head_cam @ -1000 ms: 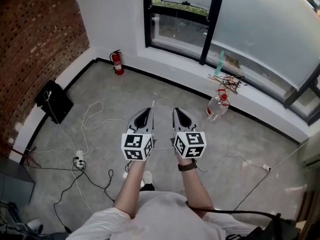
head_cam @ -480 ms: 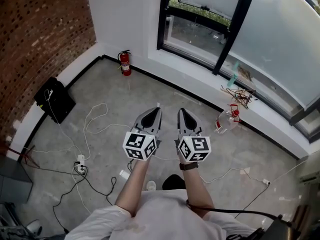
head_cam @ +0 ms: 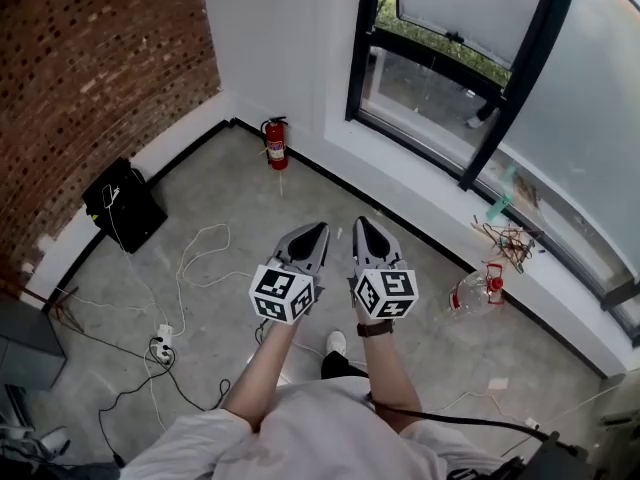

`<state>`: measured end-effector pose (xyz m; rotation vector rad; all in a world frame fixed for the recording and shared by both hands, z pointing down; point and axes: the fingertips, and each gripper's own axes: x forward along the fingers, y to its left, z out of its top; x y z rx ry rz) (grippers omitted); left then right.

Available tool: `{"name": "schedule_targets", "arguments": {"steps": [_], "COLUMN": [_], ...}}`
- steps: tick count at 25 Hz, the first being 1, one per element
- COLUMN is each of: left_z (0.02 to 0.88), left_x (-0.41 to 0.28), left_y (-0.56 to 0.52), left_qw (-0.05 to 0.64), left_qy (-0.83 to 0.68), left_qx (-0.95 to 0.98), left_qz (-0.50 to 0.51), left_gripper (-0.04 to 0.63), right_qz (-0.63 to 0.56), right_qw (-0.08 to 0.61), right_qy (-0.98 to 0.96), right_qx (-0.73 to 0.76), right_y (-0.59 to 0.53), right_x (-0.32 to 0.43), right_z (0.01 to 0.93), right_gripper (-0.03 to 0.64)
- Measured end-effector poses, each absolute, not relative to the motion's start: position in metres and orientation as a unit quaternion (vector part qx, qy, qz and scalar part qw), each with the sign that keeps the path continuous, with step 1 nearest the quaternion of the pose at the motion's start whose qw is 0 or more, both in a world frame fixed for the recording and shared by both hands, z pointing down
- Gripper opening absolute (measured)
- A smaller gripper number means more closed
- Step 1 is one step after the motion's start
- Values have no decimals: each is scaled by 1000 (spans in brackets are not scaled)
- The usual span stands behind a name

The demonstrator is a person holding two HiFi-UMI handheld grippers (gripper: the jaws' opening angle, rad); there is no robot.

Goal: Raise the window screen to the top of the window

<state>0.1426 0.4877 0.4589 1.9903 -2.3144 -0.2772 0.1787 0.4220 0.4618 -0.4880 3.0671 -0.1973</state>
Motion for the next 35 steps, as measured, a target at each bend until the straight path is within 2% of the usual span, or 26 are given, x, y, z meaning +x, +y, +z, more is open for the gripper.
{"name": "schedule_targets", "arguments": {"steps": [4,8,16,25,30,33,35], "left_z": [438,430,469,495,481,466,457], "left_x": [101,67,65,13,-55,-108,-133], "left_y": [428,376,276,143,60,15,-12], "left_qw": [24,6,50,69,64,57,42], "left_qy": [-770,-782,-754,-722,-717,-721,-719], "left_qx": [634,620,654,686,689,683,691], "left_qz": [-71,-68,-36,-57,-88,-100,-68], "left_gripper": [-2,-2,-2,-2,-2,-2,-2], "right_qz": [-101,-75,-92,-62,-50,-19,0], "right_qw": [18,30,13,-10,-7,29,49], "right_qy": [985,989,982,978,975,968,963], "right_qx": [-142,-127,-162,-200,-216,-247,-264], "right_y": [344,296,207,98,26,-12,-38], "right_x": [135,111,111,71,10,-27,-45], "right_z": [463,452,478,495,483,457,438], "right_gripper": [2,2,2,2,2,2,2]}}
